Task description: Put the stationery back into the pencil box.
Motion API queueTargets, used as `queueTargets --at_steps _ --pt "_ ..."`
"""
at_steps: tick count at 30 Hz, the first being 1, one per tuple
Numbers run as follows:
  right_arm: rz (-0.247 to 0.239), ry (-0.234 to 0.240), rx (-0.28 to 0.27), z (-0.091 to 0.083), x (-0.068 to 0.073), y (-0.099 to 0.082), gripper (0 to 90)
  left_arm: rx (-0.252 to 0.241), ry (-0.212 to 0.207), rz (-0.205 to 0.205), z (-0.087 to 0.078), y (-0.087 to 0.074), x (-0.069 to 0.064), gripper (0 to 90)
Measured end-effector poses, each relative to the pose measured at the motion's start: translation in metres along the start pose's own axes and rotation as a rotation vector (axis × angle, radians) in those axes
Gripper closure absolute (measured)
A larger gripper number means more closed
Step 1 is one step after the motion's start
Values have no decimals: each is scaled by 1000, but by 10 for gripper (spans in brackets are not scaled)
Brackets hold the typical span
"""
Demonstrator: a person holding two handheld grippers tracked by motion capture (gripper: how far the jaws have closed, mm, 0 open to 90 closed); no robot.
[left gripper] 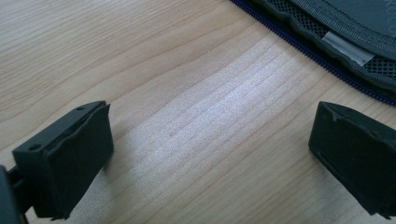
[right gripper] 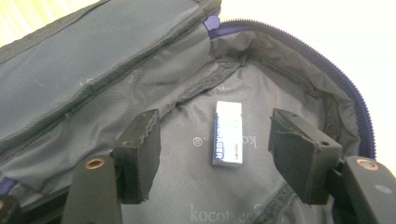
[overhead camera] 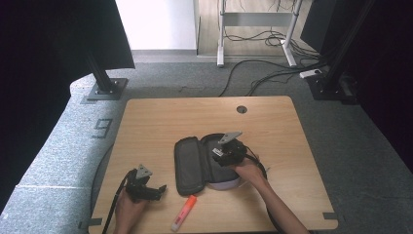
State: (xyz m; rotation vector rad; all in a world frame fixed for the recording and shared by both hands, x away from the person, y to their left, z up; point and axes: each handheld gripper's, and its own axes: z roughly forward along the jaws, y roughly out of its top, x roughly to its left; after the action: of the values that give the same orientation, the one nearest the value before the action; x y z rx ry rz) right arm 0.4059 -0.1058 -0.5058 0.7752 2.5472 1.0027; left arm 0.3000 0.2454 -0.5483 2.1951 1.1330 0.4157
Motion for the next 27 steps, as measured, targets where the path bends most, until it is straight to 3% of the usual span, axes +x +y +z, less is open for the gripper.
queueTargets --at_steps 12,27 --pt "18 -14 -24 -9 -1 -2 303 0 0 0 0 0 0 0" --pt "25 -34 -80 -35 -6 -1 307 0 0 0 0 0 0 0"
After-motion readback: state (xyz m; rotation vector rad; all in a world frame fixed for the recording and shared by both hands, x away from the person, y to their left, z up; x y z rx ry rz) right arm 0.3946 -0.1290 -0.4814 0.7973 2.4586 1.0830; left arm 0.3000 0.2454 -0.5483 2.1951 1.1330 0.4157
